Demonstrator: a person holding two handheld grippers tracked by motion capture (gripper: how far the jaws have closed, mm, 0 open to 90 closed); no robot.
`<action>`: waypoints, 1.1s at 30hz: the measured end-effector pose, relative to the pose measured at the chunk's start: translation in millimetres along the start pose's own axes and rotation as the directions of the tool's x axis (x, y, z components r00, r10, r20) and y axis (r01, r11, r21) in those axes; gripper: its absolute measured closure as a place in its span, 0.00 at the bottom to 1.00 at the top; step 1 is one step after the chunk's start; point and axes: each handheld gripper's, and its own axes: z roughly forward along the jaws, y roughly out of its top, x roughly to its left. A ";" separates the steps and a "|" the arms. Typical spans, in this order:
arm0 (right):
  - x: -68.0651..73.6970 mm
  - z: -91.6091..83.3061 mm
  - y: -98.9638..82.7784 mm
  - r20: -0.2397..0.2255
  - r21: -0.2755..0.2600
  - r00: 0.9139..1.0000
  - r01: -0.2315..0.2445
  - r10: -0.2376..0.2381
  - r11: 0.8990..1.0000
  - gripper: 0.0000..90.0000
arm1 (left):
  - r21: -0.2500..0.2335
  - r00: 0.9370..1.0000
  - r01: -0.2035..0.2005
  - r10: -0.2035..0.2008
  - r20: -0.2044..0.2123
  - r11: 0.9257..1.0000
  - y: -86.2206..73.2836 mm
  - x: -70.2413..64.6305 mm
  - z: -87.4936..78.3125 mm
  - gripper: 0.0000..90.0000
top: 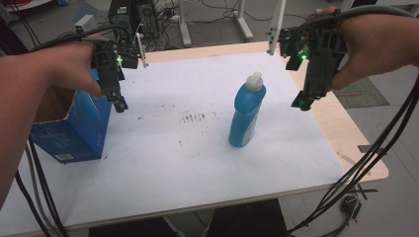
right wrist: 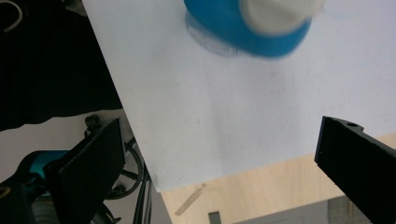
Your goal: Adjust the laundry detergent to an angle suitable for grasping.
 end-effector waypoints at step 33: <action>-4.3 18.0 -53.3 0.015 0.006 0.996 -0.089 0.089 0.996 0.01 | -0.277 0.990 0.124 -0.101 0.096 0.953 42.3 -54.9 -22.4 0.02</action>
